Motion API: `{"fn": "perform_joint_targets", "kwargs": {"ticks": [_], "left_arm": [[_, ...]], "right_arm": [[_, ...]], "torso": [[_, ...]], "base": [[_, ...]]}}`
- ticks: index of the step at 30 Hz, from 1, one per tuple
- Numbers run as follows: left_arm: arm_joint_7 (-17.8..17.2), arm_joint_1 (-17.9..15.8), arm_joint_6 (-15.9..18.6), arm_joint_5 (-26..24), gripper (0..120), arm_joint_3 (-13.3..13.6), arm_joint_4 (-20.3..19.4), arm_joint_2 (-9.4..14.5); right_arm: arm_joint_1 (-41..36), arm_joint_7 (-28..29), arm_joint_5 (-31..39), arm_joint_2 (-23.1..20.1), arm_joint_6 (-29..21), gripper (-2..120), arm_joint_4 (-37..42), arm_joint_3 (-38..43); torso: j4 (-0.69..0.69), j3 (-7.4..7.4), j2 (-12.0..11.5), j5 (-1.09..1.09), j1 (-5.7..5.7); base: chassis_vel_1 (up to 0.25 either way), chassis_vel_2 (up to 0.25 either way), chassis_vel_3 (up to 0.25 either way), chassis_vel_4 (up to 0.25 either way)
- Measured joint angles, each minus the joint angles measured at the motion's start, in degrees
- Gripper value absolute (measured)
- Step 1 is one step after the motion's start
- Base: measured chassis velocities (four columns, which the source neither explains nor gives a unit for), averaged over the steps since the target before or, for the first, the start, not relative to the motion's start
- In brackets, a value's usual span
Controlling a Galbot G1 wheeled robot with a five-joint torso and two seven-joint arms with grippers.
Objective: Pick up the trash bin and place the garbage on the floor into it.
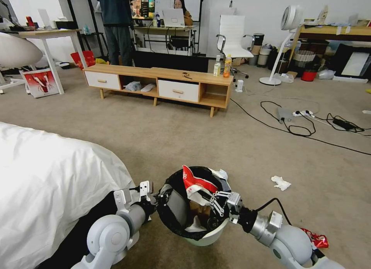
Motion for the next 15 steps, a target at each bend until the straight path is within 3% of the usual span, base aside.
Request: {"fn": "perform_joint_targets", "kwargs": {"ticks": [8,15], "left_arm": [[0.0,0.2,0.0,0.0,7,-0.4,-0.4,0.3],[0.0,0.3,0.0,0.1,7,-0.3,-0.5,0.2]], "right_arm": [[0.3,2.8,0.1,0.5,-0.8,1,-0.5,-0.1],[-0.5,3.8,0.0,-0.1,-5.8,29,1.5,1.3]], "torso": [[-0.01,0.00,0.0,0.00,0.00],[-0.01,0.00,0.0,0.00,0.00]], "base": [[0.000,0.000,0.000,0.000],[0.000,0.000,0.000,0.000]]}}
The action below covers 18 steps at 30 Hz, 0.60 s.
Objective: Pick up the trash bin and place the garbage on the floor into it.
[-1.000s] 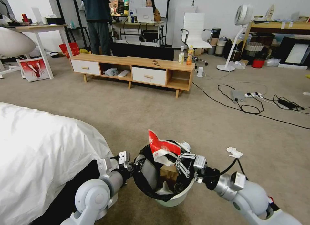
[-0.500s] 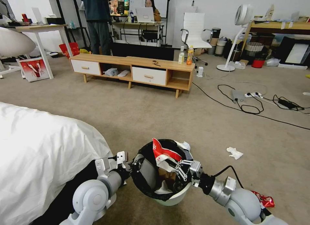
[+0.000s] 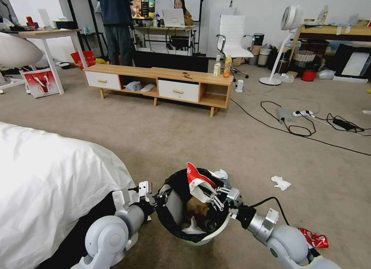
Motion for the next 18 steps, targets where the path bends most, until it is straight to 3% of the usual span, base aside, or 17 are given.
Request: {"fn": "perform_joint_targets", "kwargs": {"ticks": [4,5,9,11,18], "left_arm": [[0.0,0.0,0.0,0.0,7,-0.1,-0.1,0.1],[0.0,0.0,0.0,0.0,7,-0.1,-0.1,0.1],[0.0,0.0,0.0,0.1,7,-0.2,-0.1,0.2],[0.1,0.0,0.0,0.1,7,-0.3,-0.1,0.2],[0.1,0.0,-0.1,0.2,7,-0.8,0.1,0.0]], "right_arm": [[-0.3,0.3,0.1,-0.2,-2.2,37,0.7,0.5],[-0.6,0.6,0.7,-0.4,-4.6,46,1.5,1.0],[-0.9,0.7,2.1,-0.7,-8.2,56,2.7,1.6],[-1.2,0.8,3.9,-1.0,-12.5,69,4.3,2.6],[-1.3,-1.0,4.5,-1.0,-12.9,92,5.6,3.6]], "torso": [[0.00,0.00,0.0,0.00,0.00],[0.00,0.00,0.0,0.00,0.00],[0.00,0.00,0.0,0.00,0.00],[0.00,0.00,0.0,0.00,0.00],[0.00,0.00,0.0,0.00,0.00]], "base": [[0.000,0.000,0.000,0.000],[0.000,0.000,0.000,0.000],[0.000,0.000,0.000,0.000],[0.000,0.000,0.000,0.000],[0.000,0.000,0.000,0.000]]}}
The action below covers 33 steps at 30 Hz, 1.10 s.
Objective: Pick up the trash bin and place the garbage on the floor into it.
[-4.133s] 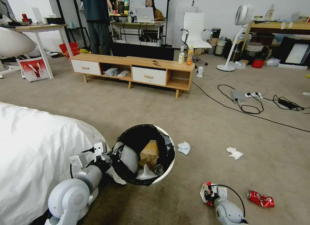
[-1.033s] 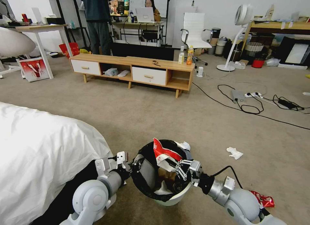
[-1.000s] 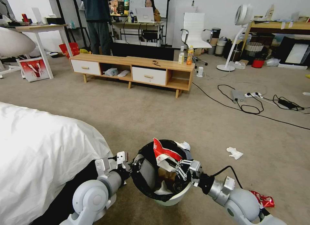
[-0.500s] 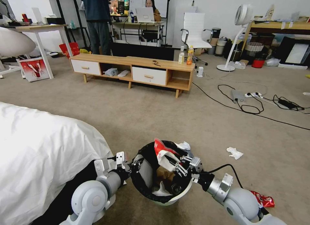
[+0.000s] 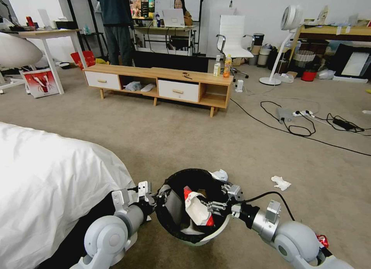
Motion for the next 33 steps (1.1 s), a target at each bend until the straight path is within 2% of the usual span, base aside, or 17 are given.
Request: {"fn": "perform_joint_targets", "kwargs": {"ticks": [2,9,12,13,14,15,18,19,21,22,24,33], "left_arm": [[0.0,-0.1,0.0,0.0,7,-0.4,0.2,-0.1],[0.0,-0.3,-0.1,0.1,7,-0.9,0.6,-0.2],[0.0,-0.3,-0.1,0.3,7,-0.9,0.6,-0.4],[0.0,-0.3,-0.1,0.3,7,-0.9,0.6,-0.4],[0.0,-0.2,-0.1,0.4,7,-0.9,0.6,-0.5],[0.0,-0.2,-0.1,0.4,7,-0.9,0.6,-0.5],[0.1,0.2,-0.1,0.6,7,-1.0,0.3,-0.5],[0.1,0.2,-0.1,0.6,7,-1.0,0.3,-0.5],[0.1,0.4,-0.1,0.6,7,-1.2,0.0,-0.4],[0.1,0.4,-0.1,0.6,7,-1.2,0.0,-0.4],[0.1,0.6,-0.1,0.6,7,-1.3,-0.2,-0.3],[0.2,0.6,-0.1,0.6,7,-1.2,-0.5,-0.3]], "right_arm": [[-0.1,-0.1,0.0,0.0,0.6,98,0.7,0.4],[-0.5,0.7,0.9,-0.3,0.7,100,3.3,1.7],[-1.5,4.4,3.0,-0.8,-6.3,100,6.7,3.1],[-1.5,4.4,3.0,-0.8,-6.3,100,6.7,3.1],[-1.8,6.3,4.0,-0.8,-10.2,100,7.9,3.6],[-1.8,6.3,4.0,-0.8,-10.2,100,7.9,3.6],[-1.2,19.9,14.3,-0.3,-28.9,100,13.0,4.4],[-1.2,19.9,14.3,-0.3,-28.9,100,13.0,4.4],[-0.1,30.5,21.6,0.6,-35.6,100,14.8,3.6],[-0.1,30.5,21.6,0.6,-35.6,100,14.8,3.6],[0.1,34.1,24.1,1.0,-37.1,100,15.1,3.3],[-0.1,35.1,24.6,1.4,-37.1,100,14.7,3.3]], "torso": [[0.00,0.00,0.0,0.00,0.00],[0.00,0.00,0.0,0.00,0.00],[0.00,0.00,0.0,0.01,0.00],[0.00,0.00,0.0,0.01,0.00],[0.00,0.00,0.0,0.00,0.00],[0.00,0.00,0.0,0.00,0.00],[-0.01,0.00,0.0,0.00,0.00],[-0.01,0.00,0.0,0.00,0.00],[0.02,0.00,0.0,0.00,0.00],[0.02,0.00,0.0,0.00,0.00],[0.01,0.00,0.0,0.00,0.00],[0.00,0.00,0.0,0.00,0.00]], "base": [[0.000,0.000,0.000,0.000],[0.000,0.000,0.000,0.000],[0.000,0.000,0.000,0.000],[0.000,0.000,0.000,0.000],[0.000,0.000,0.000,0.000],[0.000,0.000,0.000,0.000],[0.000,0.000,0.000,0.000],[0.000,0.000,0.000,0.000],[0.000,0.000,0.000,0.000],[0.000,0.000,0.000,0.000],[0.000,0.000,0.000,0.000],[0.000,0.000,0.000,0.000]]}}
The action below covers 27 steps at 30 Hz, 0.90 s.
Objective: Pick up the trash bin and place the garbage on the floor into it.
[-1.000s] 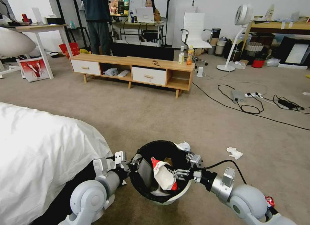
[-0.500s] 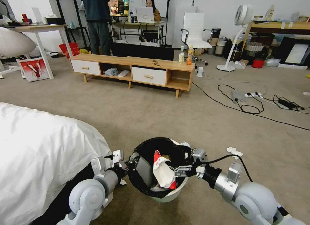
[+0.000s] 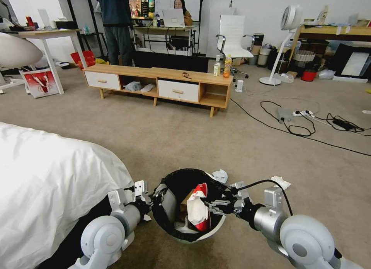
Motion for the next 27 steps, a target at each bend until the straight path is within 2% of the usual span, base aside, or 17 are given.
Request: {"fn": "perform_joint_targets", "kwargs": {"ticks": [13,27], "left_arm": [[0.2,0.0,-0.1,0.0,7,-0.1,0.0,-0.2],[0.4,-0.1,-0.2,-0.1,7,-0.5,0.2,-0.4]], "right_arm": [[0.3,-0.7,0.8,0.6,0.5,100,-0.1,-0.1],[1.0,0.4,4.1,1.0,1.5,100,5.0,3.2]], "torso": [[0.00,0.00,0.0,0.00,0.00],[0.00,0.00,0.0,0.00,0.00]], "base": [[0.000,0.000,0.000,0.000],[0.000,0.000,0.000,0.000]]}}
